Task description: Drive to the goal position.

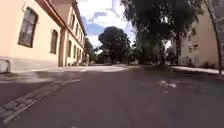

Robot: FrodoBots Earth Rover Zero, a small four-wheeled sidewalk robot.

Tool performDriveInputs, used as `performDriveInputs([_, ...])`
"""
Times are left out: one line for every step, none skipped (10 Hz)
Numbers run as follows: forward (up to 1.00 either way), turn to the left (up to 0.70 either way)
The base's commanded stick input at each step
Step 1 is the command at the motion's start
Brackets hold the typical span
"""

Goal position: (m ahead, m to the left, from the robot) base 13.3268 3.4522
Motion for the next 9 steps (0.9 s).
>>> performDriveInputs([0.85,0.01])
performDriveInputs([0.85,0.01])
performDriveInputs([0.85,0.01])
performDriveInputs([0.85,0.01])
performDriveInputs([0.85,0.01])
performDriveInputs([0.85,0.01])
performDriveInputs([0.85,0.01])
performDriveInputs([0.85,0.01])
performDriveInputs([0.85,0.01])
